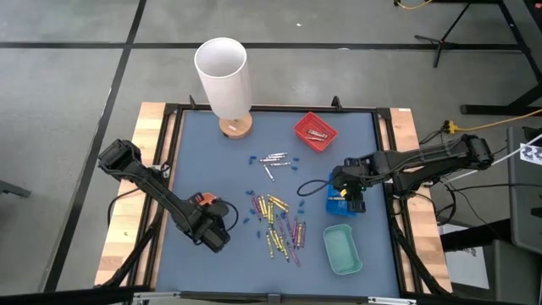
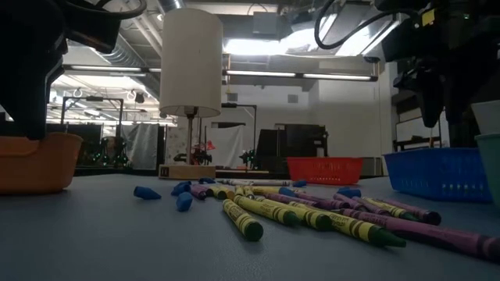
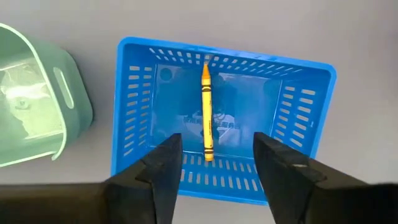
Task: Sort crayons
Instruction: Put the green crayon into the green bin
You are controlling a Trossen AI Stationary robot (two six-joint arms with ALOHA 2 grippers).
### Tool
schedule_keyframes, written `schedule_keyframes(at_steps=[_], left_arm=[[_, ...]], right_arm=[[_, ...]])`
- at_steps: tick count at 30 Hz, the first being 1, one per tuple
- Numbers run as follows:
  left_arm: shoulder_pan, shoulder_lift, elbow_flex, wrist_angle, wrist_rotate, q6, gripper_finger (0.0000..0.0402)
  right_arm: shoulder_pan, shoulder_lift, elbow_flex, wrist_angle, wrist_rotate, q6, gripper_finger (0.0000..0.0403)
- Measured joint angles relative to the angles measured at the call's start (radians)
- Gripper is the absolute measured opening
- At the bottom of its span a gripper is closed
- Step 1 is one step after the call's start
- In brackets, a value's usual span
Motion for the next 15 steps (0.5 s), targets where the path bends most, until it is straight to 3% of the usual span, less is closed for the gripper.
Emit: schedule_keyframes(at_steps=[15], left_arm=[[0.02,0.0,0.0,0.009,0.057,0.0,0.0141]], right_arm=[[0.0,0.0,0.037,0.044,-0.002,-0.037,0.0198]])
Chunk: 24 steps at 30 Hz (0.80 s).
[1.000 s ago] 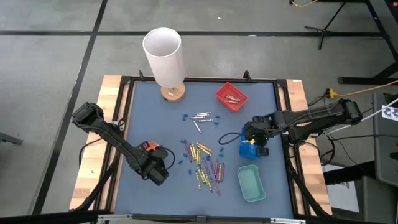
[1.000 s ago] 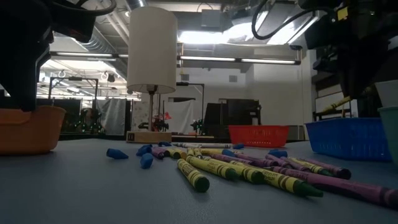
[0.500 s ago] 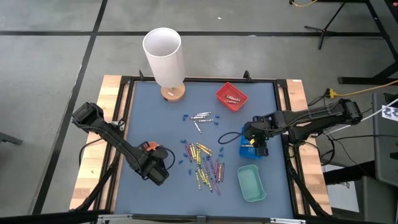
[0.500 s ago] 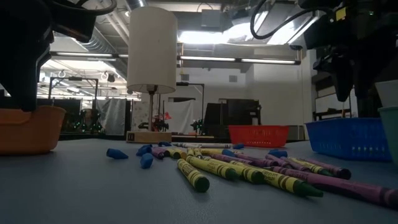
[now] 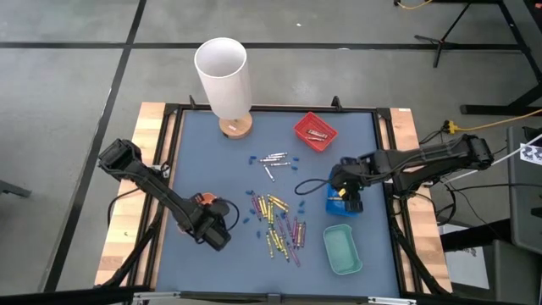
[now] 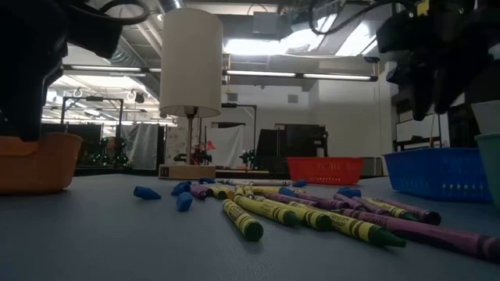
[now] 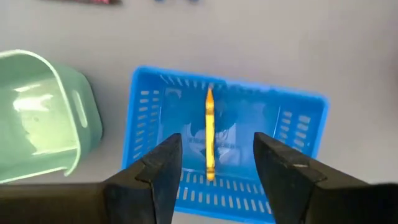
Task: Sort crayons
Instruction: Put the green crayon into the green bin
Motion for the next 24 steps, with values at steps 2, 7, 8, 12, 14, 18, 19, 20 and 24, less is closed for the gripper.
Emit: schedule_keyframes(at_steps=[2,7,8,12,14,18,19,20,24], left_arm=[[0.004,0.0,0.0,-0.001,0.001,0.0,0.0141],[0.004,0.0,0.0,-0.005,0.004,0.025,0.0141],[0.004,0.0,0.0,-0.006,0.005,0.027,0.0141],[0.004,-0.01,0.0,-0.008,0.007,0.033,0.0141],[0.004,-0.024,0.0,-0.019,0.007,0.033,0.0141],[0.003,-0.057,0.0,-0.026,0.006,0.033,0.0141],[0.003,-0.067,0.0,-0.027,0.003,0.033,0.0141],[0.003,-0.076,0.0,-0.027,-0.003,0.033,0.0141],[0.003,-0.097,0.0,-0.023,-0.028,0.034,0.0141]], right_arm=[[0.0,0.0,0.029,0.001,0.0,-0.03,0.0198],[0.0,0.0,0.091,0.085,0.005,-0.104,0.0198],[0.0,0.0,0.095,0.123,0.009,-0.123,0.0198],[0.0,0.01,0.092,0.31,0.0,-0.228,0.0198],[0.0,0.027,0.091,0.388,-0.009,-0.286,0.0198],[0.001,0.088,0.091,0.513,-0.027,-0.376,0.0198],[0.001,0.108,0.091,0.538,-0.027,-0.393,0.0198],[0.001,0.13,0.091,0.56,-0.029,-0.414,0.0198],[0.001,0.231,0.091,0.633,-0.052,-0.482,0.0198]])
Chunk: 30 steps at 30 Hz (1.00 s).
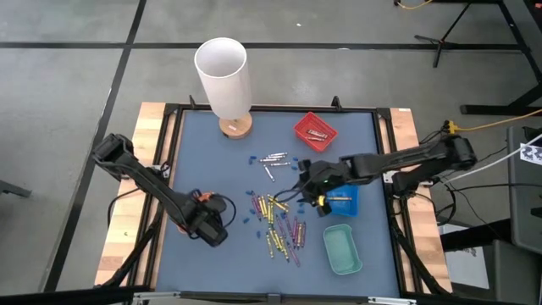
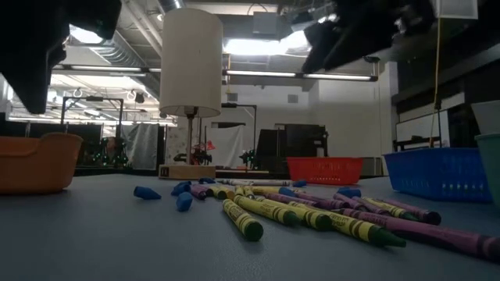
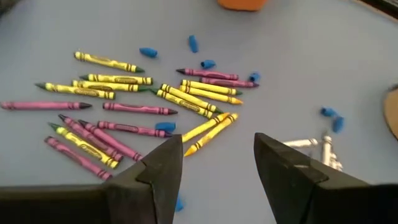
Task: Sort crayons
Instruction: Put the green crayon into the green bin
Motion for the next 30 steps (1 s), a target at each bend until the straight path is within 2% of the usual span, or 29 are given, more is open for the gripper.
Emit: schedule_keyframes(at_steps=[8,17,30], left_arm=[[0.001,0.0,0.0,0.015,-0.028,0.0,0.0141],[0.001,0.0,0.0,0.035,-0.042,0.0,0.0141],[0.001,0.001,0.0,0.05,-0.061,0.0,0.0141]], right_arm=[[0.0,0.197,-0.001,0.211,-0.053,-0.134,0.0198],[-0.001,0.355,-0.001,0.421,-0.053,-0.184,0.0198],[-0.001,0.477,-0.001,0.473,0.033,-0.248,0.0198]])
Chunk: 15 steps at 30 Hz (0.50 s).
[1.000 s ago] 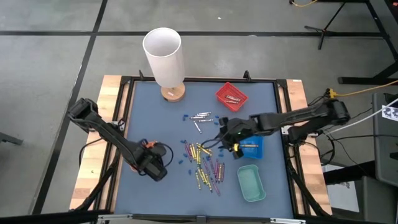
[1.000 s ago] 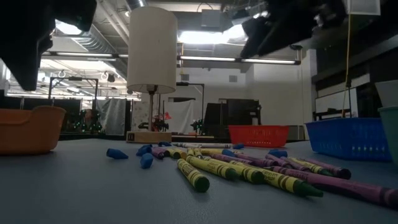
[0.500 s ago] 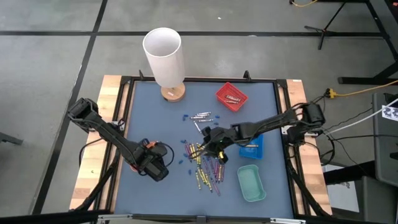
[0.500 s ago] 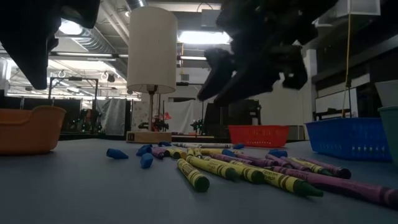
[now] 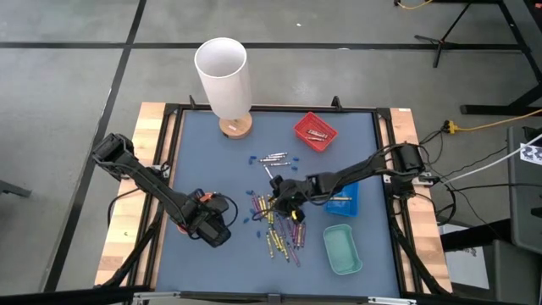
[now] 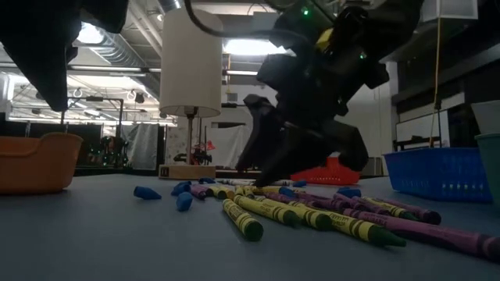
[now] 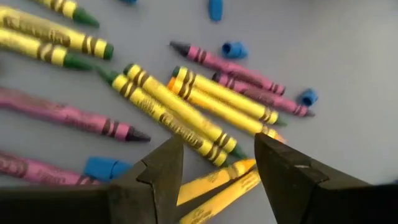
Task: Sort crayons
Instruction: Put the green crayon into the green bin
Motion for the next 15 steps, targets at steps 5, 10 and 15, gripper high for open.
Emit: schedule_keyframes(at_steps=[5,10,15], left_arm=[[0.0,0.0,0.0,0.0,-0.001,0.0,0.0141],[0.0,0.0,0.0,0.0,-0.017,0.0,0.0141],[0.0,0.0,0.0,0.008,-0.017,0.0,0.0141]], right_arm=[[0.0,-0.001,0.0,0.003,0.001,0.0,0.0198],[0.0,0.014,0.001,0.007,0.0,0.0,0.0198],[0.001,0.036,0.004,0.014,-0.015,-0.015,0.0198]])
